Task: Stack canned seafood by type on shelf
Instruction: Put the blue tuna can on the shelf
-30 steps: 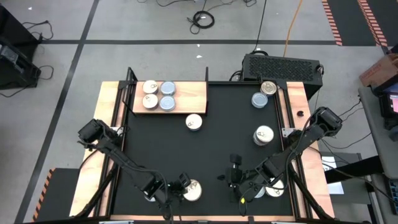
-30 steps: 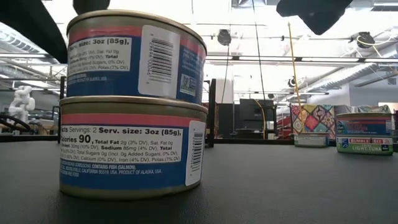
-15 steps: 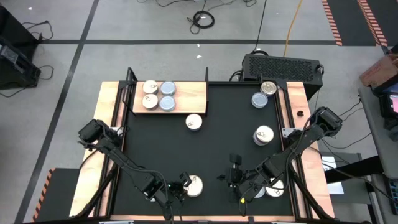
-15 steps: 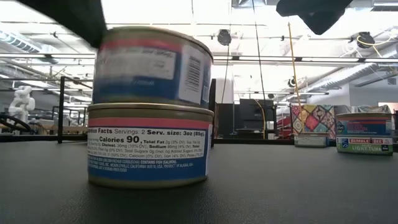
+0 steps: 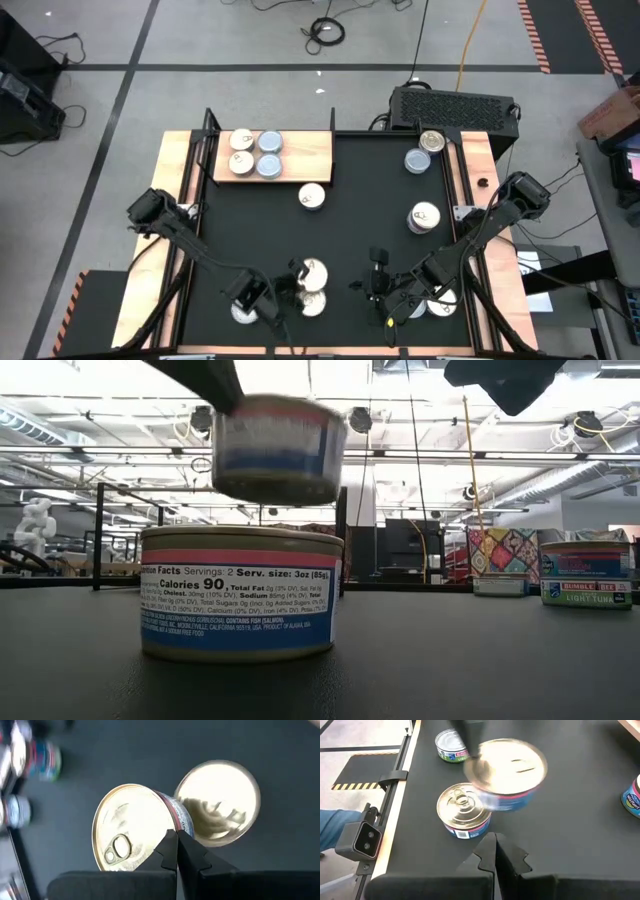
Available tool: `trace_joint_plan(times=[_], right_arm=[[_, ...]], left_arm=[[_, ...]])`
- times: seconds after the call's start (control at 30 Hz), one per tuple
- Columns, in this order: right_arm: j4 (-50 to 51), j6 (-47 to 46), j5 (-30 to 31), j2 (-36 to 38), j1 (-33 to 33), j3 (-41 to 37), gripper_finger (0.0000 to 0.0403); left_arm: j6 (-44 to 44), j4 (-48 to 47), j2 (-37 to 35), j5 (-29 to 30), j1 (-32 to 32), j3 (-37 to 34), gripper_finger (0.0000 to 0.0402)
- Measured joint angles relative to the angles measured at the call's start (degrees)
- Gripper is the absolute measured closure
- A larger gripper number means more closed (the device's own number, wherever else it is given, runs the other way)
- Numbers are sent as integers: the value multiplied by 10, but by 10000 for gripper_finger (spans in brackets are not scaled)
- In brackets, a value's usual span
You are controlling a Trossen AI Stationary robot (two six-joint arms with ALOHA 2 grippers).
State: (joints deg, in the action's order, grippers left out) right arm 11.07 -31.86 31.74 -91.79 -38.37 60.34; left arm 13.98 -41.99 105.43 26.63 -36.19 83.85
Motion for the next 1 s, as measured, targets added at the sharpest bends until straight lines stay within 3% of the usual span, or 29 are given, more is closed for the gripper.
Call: trace_joint_plan(times=[0.2, 0.43, 0.73, 0.8, 0.9, 1.0], right_arm=[[-1, 19, 4, 0, 0, 0, 403], [-2, 58, 58, -3, 6, 0, 403], [-33, 147, 128, -3, 85, -17, 403], [-65, 183, 94, -3, 122, -34, 403], [-129, 224, -11, -3, 183, -71, 403], [-197, 255, -48, -4, 235, -103, 403]], left_arm=[[-26, -39, -38, -2, 61, 0, 401], [14, -50, -98, -17, 173, -19, 401], [71, 14, -157, -54, 349, -99, 401], [94, 40, -163, -60, 384, -110, 401], [123, 70, -164, -102, 445, -123, 401], [144, 94, -159, -134, 506, -134, 401]])
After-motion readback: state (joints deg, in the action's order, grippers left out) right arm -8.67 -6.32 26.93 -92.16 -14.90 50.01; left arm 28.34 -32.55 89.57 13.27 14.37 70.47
